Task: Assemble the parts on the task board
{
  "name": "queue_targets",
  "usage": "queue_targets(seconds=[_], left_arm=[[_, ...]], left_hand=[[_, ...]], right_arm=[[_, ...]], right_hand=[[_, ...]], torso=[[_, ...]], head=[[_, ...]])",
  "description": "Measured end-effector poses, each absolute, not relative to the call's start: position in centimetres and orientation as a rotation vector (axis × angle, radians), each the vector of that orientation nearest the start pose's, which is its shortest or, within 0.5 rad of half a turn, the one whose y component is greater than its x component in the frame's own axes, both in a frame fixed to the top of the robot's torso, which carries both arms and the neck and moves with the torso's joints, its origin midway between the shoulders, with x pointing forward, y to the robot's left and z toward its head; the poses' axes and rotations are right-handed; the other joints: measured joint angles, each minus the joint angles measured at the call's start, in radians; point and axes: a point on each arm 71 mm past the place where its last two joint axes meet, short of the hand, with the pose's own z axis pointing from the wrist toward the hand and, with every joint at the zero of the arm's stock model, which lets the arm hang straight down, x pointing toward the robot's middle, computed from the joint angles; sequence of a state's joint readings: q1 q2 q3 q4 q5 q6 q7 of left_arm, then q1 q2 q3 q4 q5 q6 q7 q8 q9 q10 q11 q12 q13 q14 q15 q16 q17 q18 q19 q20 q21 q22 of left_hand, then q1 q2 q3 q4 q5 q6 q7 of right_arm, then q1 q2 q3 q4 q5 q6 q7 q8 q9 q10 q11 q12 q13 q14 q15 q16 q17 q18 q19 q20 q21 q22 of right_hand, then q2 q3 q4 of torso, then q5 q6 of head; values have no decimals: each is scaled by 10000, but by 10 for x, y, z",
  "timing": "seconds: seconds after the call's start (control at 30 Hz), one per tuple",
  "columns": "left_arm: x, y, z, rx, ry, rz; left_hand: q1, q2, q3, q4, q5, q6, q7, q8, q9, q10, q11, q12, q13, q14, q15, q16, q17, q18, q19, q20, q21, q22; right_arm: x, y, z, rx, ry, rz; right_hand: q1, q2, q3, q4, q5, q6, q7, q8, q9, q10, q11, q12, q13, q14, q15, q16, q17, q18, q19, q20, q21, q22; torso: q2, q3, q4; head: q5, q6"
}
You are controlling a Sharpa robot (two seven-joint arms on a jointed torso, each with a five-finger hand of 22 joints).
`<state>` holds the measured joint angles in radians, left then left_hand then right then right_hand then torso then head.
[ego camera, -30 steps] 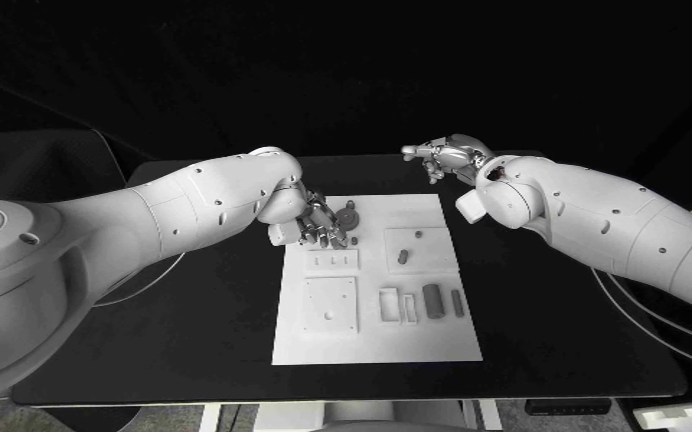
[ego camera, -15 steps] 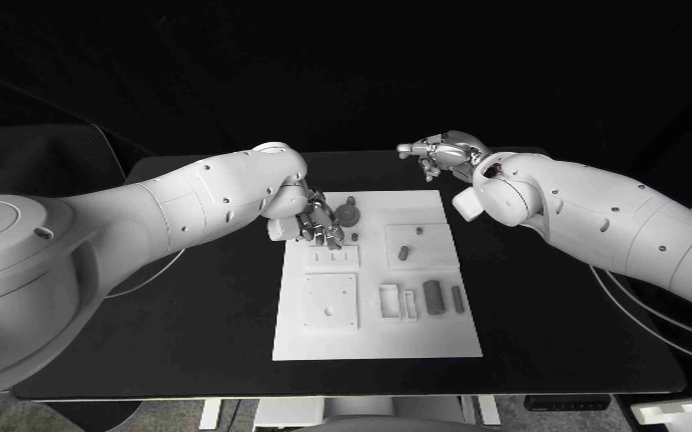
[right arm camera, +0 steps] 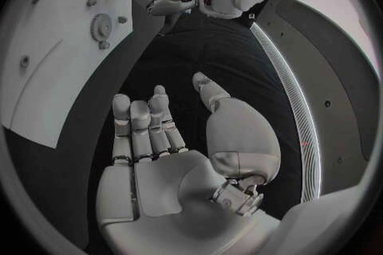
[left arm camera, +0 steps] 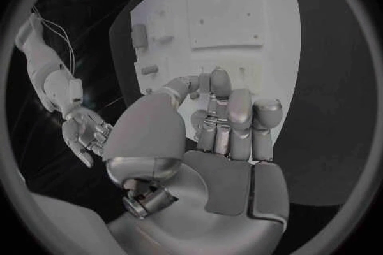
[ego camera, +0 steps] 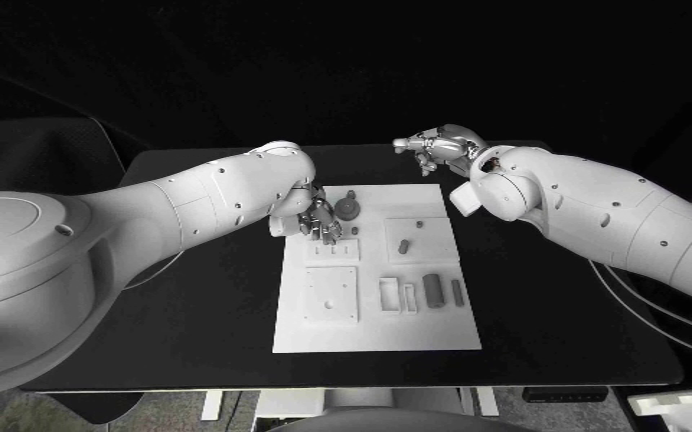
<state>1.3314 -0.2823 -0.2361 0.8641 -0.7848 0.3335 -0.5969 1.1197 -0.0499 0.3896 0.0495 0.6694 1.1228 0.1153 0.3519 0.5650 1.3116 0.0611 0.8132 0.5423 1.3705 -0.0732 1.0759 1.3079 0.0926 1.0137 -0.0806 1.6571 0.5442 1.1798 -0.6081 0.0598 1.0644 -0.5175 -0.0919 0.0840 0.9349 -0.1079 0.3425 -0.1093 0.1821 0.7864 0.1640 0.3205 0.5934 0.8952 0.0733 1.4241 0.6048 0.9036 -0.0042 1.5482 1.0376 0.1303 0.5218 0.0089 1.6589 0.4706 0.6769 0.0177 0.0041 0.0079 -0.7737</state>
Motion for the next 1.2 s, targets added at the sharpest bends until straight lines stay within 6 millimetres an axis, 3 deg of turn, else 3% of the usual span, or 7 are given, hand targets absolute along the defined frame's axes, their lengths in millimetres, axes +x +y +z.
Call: queue_targets(seconds=[0.4, 0.9, 0.93, 0.97, 1.03, 1.07, 1.2], left_arm=[[559, 112, -254, -1887, 25595, -1824], [554, 107, -267, -1576, 25935, -1614], [554, 107, -268, -1541, 25922, -1598], [554, 107, -268, -1517, 25909, -1585], [554, 107, -268, -1467, 25870, -1544], [554, 107, -268, -1424, 25828, -1510], [555, 107, -268, -1337, 25675, -1428]], left_hand=[[-309, -4, -26, -29, 237, 186, -53, 122, 406, 180, -62, 193, 106, 182, -74, 201, -2, 13, 109, -35, 1, 79], [-399, 39, -26, -30, 305, 487, -96, 1777, 444, 472, -87, 231, 115, 272, -98, 240, -3, 14, 108, -33, 1, 87], [-453, 94, -26, -30, 304, 1752, -344, 1827, 497, 1354, -622, 233, 116, 278, -104, 240, -3, 120, 107, -32, -2, 86], [-465, 109, -26, -30, 303, 2133, -485, 1831, 481, 1541, -801, 234, 116, 285, -115, 239, -4, 264, 107, -32, -1, 87], [-385, 168, 23, -77, 310, 2366, -616, 1760, 441, 1537, -920, 234, 116, 255, -221, 240, -4, 564, 107, -32, 0, 87], [-225, 288, 878, -975, 365, 2394, -618, 1699, 435, 1469, -991, 233, 116, 230, -302, 239, -4, 791, 106, -32, 1, 86], [-290, 231, 1210, -1318, 363, 2372, -586, 1709, 435, 1503, -956, 233, 115, 246, -212, 239, -4, 771, 106, -30, 1, 88]], right_arm=[[564, -212, -201, 7627, 17640, 11739], [564, -210, -201, 7580, 17671, 11772], [564, -210, -201, 7578, 17673, 11773], [564, -210, -201, 7575, 17675, 11777], [564, -209, -201, 7568, 17680, 11787], [564, -209, -201, 7564, 17683, 11792], [563, -209, -201, 7557, 17688, 11800]], right_hand=[[0, 0, 27, -27, 0, 1, -1, 0, 0, 0, 0, 0, 0, 0, 0, 0, 0, 0, 0, 0, 0, 0], [78, 0, 1, -54, 0, 2, -2, 0, -1, 0, 0, 0, 1, 0, 1, 0, 0, 0, 0, 0, 0, 0], [78, 0, 0, -53, 0, 2, -2, 0, -1, 0, 0, 0, 1, 0, 2, 0, 0, 0, 0, 0, 0, 0], [78, 0, 0, -54, 0, 2, -2, 0, -1, 0, 0, 0, 2, 0, 1, 0, 0, 0, 0, 0, 0, 0], [78, 0, 0, -54, 0, 2, -2, 0, -1, 0, 0, 0, 1, 0, 1, 0, 0, 0, 0, 0, 0, 0], [78, 0, 0, -53, 0, 2, -2, 0, -1, 0, 0, 0, 2, 0, 1, 0, 0, 0, 0, 0, 0, 0], [78, 0, 1, -53, 0, 2, -2, -1, -1, 0, 0, 0, -1, 0, 2, 0, 0, 0, 0, 0, 0, 0]], torso=[[0, 3, 2], [-1, 5, 1], [-1, 4, 2], [-1, 4, 4], [-1, 1, 6], [-1, 0, 6], [-4, -7, 8]], head=[[-32, -117], [-109, -212], [-110, -212], [-111, -213], [-117, -212], [-119, -212], [-123, -206]])
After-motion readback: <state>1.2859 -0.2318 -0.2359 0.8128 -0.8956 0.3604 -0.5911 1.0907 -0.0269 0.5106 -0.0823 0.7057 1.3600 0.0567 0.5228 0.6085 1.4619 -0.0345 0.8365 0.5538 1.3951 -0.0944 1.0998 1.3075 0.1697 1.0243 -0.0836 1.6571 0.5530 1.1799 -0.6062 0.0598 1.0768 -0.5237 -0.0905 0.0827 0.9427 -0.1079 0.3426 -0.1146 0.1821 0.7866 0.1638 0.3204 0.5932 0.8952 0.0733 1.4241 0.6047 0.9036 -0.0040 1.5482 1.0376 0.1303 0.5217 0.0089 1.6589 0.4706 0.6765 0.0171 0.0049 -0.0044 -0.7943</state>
